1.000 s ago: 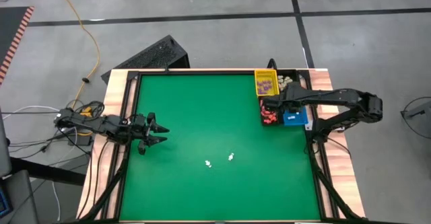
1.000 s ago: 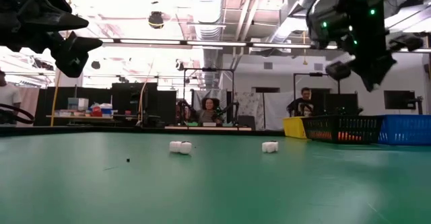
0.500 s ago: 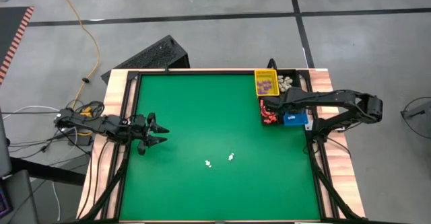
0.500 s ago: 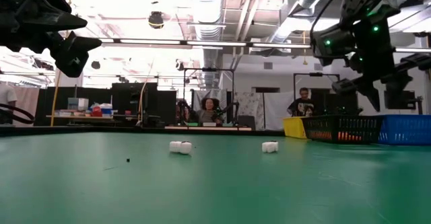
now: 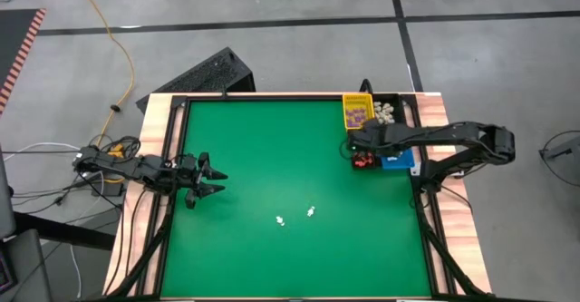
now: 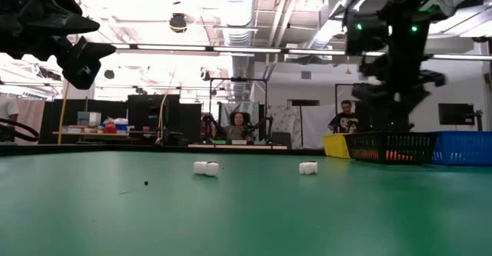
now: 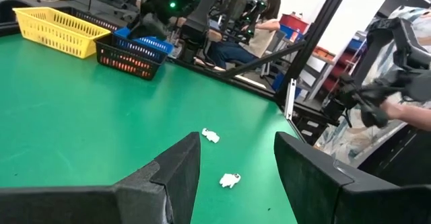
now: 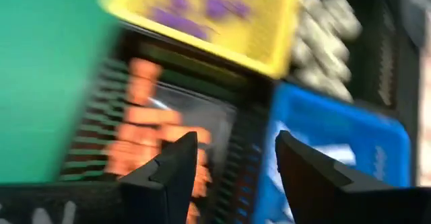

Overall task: Sort Halloween decoration
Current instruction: Put the white skeleton toy into the blue basket

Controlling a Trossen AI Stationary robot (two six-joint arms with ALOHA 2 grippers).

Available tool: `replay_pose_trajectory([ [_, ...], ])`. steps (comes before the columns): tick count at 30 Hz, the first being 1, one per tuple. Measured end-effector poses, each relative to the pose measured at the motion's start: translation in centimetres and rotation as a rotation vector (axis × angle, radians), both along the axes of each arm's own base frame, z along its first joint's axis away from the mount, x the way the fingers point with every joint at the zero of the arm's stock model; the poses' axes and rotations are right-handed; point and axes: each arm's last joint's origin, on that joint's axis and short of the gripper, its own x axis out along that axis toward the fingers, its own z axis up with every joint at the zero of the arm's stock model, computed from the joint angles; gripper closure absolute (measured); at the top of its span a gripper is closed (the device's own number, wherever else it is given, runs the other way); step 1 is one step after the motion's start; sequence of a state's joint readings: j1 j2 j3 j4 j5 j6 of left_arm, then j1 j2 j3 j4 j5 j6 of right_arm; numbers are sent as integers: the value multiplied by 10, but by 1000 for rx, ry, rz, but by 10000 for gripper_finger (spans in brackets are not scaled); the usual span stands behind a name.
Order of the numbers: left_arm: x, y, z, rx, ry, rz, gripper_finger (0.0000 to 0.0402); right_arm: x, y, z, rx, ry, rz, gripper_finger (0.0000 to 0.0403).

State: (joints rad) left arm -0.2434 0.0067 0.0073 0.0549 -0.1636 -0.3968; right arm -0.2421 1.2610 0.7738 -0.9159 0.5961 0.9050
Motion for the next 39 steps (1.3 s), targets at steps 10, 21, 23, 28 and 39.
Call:
replay_pose_trajectory([
  [10, 0, 0, 0, -5, 0, 8, 221, 59, 67, 23, 74, -308, 910, 193],
  [21, 0, 1, 0, 17, -3, 29, 221, 78, 136, 22, -50, -409, 1336, 198],
  [23, 0, 1, 0, 19, -4, 30, 221, 86, 146, 13, -94, -394, 1415, 198],
  [28, 0, 1, 0, 15, -5, 32, 221, 105, 156, -13, -142, -363, 1486, 198],
  [39, 0, 1, 0, 16, -5, 30, 221, 118, 153, -55, -2, -273, 1555, 198],
])
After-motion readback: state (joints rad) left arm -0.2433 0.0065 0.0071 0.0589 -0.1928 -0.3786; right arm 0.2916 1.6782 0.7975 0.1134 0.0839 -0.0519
